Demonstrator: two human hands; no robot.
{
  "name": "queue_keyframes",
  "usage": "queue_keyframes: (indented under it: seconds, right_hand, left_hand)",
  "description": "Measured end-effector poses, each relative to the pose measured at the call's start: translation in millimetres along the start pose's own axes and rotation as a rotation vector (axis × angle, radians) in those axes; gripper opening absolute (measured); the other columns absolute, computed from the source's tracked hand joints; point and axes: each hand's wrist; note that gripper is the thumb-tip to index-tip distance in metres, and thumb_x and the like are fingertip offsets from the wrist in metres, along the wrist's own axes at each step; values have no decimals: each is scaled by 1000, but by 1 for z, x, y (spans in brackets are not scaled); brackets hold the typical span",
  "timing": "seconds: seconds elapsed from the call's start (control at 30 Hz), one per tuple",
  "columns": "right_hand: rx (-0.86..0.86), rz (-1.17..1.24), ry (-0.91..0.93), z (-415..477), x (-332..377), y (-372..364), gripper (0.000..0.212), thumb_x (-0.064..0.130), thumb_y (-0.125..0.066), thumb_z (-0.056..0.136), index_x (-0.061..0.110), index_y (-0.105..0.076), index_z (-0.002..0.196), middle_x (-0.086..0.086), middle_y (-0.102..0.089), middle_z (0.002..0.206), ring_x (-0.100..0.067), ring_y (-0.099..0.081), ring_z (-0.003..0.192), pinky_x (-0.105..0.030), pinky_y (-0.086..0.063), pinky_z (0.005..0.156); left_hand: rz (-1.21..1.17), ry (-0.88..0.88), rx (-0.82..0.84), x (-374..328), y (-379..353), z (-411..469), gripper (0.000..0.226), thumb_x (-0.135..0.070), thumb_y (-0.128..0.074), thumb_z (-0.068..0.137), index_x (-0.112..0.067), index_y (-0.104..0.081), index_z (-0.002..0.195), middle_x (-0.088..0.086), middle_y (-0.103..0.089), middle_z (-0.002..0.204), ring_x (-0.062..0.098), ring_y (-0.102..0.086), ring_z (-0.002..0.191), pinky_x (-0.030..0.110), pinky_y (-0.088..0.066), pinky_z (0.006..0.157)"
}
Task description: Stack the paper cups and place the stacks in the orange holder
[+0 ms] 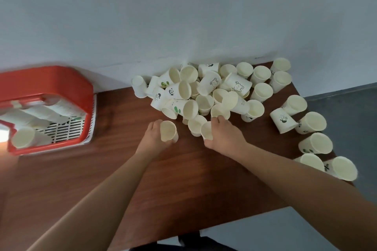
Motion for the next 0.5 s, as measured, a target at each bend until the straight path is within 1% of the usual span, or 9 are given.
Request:
queue_keyframes:
  seconds: [0.07, 0.17, 0.27, 0.33, 0.43, 0.5]
  right_hand:
    - [-13, -4, 58, 5, 11, 24, 65, 48, -65, 80, 8, -43, 126, -8, -47, 120, -29, -54, 107, -37, -45, 73]
    - [-24, 22, 92, 18, 44, 57, 70, 47, -66, 79, 7, -42, 132, -8, -47, 124, -30, -54, 112, -41, -50, 81]
    - [-36, 90, 131, 29, 93, 75, 69, 45, -66, 80, 8, -42, 132, -8, -47, 126, -29, -54, 113, -38, -48, 82]
    - [-38, 148, 173, 35, 130, 80, 70, 44, -66, 80, 9, -41, 135, -6, -45, 132, -26, -53, 115, -37, -46, 84]
    - [-39, 236, 239, 45, 192, 81, 72, 42, -68, 80, 11, -40, 138, -5, -43, 135, -23, -51, 116, -39, -47, 91]
    - [-43, 288, 280, 51, 239, 78, 70, 39, -70, 80, 13, -41, 138, -5, -43, 134, -24, -51, 117, -39, -45, 93]
  left_hand:
    - [-2, 12, -12, 6, 19, -4, 90, -36, -85, 74, -9, -38, 145, 7, -43, 143, 24, -44, 131, 35, -39, 102]
    - [-35, 26, -70, 13, 57, -14, 91, -38, -86, 72, -12, -41, 146, 5, -46, 143, 22, -45, 131, 33, -37, 104]
    - [-82, 48, -159, 35, 98, -29, 93, -40, -86, 72, -16, -40, 148, 4, -46, 145, 23, -45, 134, 34, -36, 107]
    - [-131, 70, -219, 56, 129, -43, 94, -41, -85, 73, -20, -37, 151, 2, -44, 148, 23, -45, 134, 35, -36, 108]
    - [-219, 98, -313, 100, 175, -68, 84, -42, -83, 76, -24, -42, 146, 1, -50, 140, 19, -48, 126, 31, -37, 100]
    - [-263, 133, -374, 133, 205, -90, 79, -40, -82, 79, -23, -42, 144, 1, -49, 139, 16, -46, 125, 30, -36, 100]
Point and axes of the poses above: each hand's wrist, its own z-axis towards the middle knuckle, its own y-axis out of the back of the hand, x = y × z
